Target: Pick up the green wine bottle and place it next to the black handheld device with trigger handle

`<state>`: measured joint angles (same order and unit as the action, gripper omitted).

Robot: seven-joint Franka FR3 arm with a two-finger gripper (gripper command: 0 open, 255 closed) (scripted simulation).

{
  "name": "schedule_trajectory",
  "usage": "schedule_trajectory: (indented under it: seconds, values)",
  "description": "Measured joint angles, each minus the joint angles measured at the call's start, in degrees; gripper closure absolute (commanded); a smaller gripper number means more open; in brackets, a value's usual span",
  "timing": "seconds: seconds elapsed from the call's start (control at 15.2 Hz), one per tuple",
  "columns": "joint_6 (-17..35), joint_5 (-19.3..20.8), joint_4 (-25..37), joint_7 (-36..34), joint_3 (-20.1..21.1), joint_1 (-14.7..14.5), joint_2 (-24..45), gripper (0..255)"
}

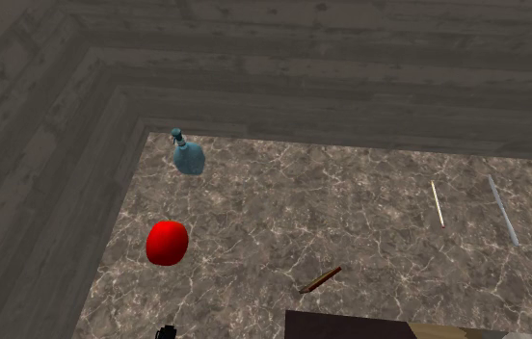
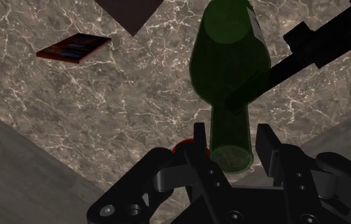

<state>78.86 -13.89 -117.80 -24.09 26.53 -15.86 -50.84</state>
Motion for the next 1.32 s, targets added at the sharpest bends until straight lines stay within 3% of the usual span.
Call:
schedule_trajectory:
  seconds: [1.32]
  values:
    - [12.07,-3.99,-19.23,0.21,3.16,-2.97,-7.27,255]
